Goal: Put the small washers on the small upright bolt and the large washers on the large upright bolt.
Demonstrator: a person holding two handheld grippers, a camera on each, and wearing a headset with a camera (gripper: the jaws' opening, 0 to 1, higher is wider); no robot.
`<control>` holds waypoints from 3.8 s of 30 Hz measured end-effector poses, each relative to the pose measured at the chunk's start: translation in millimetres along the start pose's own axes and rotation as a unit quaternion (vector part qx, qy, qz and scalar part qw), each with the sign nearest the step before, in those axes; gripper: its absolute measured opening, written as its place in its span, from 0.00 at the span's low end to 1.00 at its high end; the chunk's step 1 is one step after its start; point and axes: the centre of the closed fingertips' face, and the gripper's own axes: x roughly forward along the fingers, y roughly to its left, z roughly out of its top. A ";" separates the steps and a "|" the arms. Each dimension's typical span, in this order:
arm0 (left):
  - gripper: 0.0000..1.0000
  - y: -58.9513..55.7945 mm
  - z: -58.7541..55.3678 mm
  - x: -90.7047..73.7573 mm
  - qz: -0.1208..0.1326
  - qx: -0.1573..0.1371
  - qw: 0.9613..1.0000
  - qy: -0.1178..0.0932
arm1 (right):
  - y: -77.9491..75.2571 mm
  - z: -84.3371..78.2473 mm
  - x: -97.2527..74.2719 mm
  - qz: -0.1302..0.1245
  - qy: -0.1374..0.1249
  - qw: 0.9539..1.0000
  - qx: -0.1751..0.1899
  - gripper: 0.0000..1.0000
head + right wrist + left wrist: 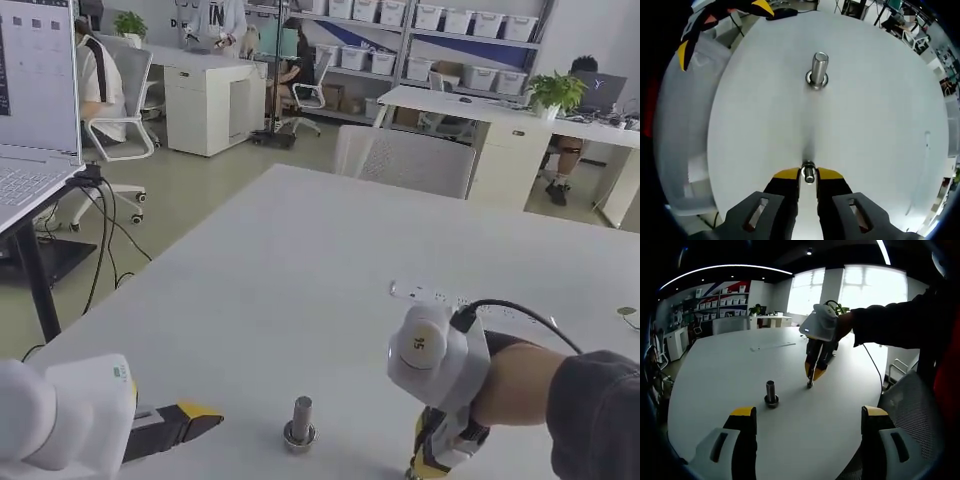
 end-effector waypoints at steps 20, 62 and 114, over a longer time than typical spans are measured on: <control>0.86 -0.8 -0.6 0.3 -0.001 0.000 1.000 0.000 | 1.3 0.0 3.5 0.002 0.001 1.000 0.000 0.13; 0.85 2.2 -2.9 1.6 0.000 -0.006 1.000 0.000 | 0.8 -2.6 15.7 0.006 0.008 1.000 0.001 0.13; 0.86 -1.0 3.6 8.4 -0.019 0.007 1.000 -0.001 | 1.4 0.3 -15.3 -0.058 -0.107 0.989 0.085 0.55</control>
